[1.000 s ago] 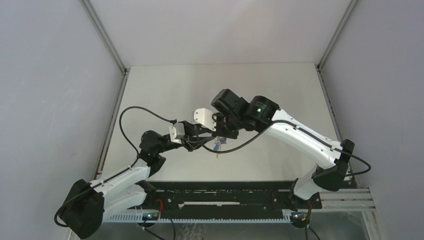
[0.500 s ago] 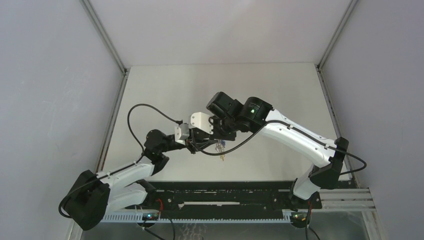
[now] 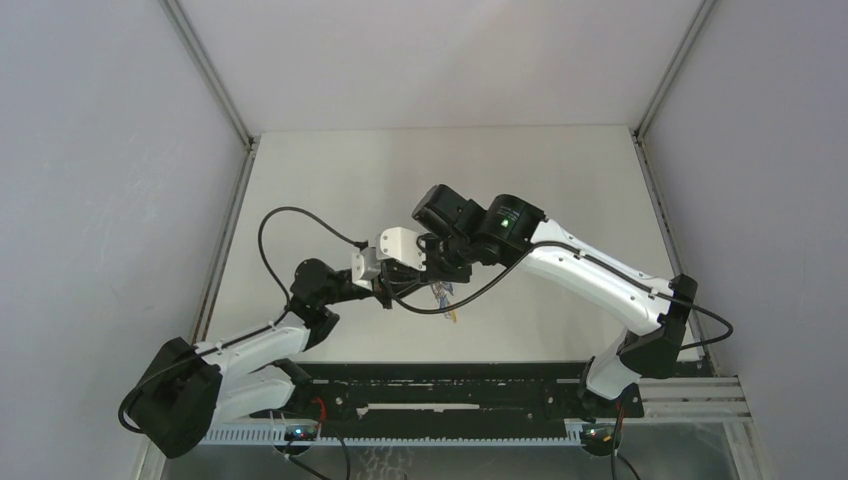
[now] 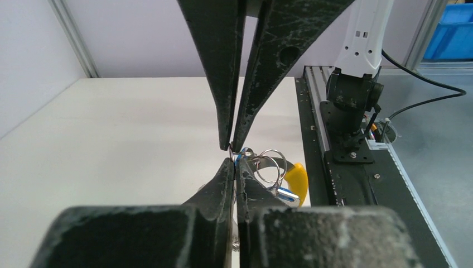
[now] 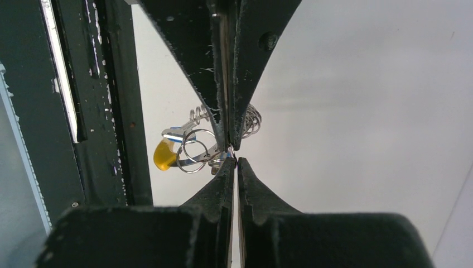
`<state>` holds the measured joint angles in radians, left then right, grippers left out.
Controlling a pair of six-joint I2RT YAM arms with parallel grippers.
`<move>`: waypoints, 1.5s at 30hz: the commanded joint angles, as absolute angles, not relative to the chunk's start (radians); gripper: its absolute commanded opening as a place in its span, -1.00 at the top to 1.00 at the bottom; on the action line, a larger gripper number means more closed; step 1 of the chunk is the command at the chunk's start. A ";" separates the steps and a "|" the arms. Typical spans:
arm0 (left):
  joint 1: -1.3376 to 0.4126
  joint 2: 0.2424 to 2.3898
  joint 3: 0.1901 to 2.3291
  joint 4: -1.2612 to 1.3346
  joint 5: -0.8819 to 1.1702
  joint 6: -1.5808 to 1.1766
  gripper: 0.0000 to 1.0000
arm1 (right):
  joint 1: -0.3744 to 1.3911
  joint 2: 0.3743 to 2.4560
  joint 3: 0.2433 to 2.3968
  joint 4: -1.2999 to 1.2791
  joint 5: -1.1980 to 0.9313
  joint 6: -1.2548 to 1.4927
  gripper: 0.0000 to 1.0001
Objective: Put the keys on the keyring
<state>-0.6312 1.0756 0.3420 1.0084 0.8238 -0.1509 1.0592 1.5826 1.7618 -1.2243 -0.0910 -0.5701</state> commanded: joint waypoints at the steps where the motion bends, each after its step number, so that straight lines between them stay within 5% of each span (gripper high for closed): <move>1: -0.637 1.081 0.371 1.042 0.833 -0.171 0.98 | 1.079 1.550 1.769 -1.170 -0.114 -0.588 1.00; 6: -0.637 1.080 0.357 1.081 0.808 -0.182 0.99 | 1.075 1.487 1.707 -1.107 -0.112 -0.575 0.99; 9: -0.635 1.079 0.328 1.171 0.780 -0.216 0.99 | 1.054 1.391 1.626 -1.020 -0.146 -0.570 0.80; 19: -0.618 1.127 0.293 1.427 0.763 -0.327 1.00 | 0.738 1.043 1.268 -0.547 -0.649 -0.339 0.54; 31: -0.620 1.061 0.302 1.448 0.699 -0.343 0.99 | 0.650 1.030 1.013 -0.128 -0.881 -0.193 0.54; 45: -0.631 1.061 0.328 1.450 0.718 -0.346 0.99 | 0.639 1.102 1.005 -0.020 -1.009 -0.127 0.57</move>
<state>-0.6262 1.0775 0.3027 1.3762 0.7322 -0.3325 0.6476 1.0870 0.9928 -0.0971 -0.9642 -0.1623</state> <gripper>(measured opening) 0.008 0.217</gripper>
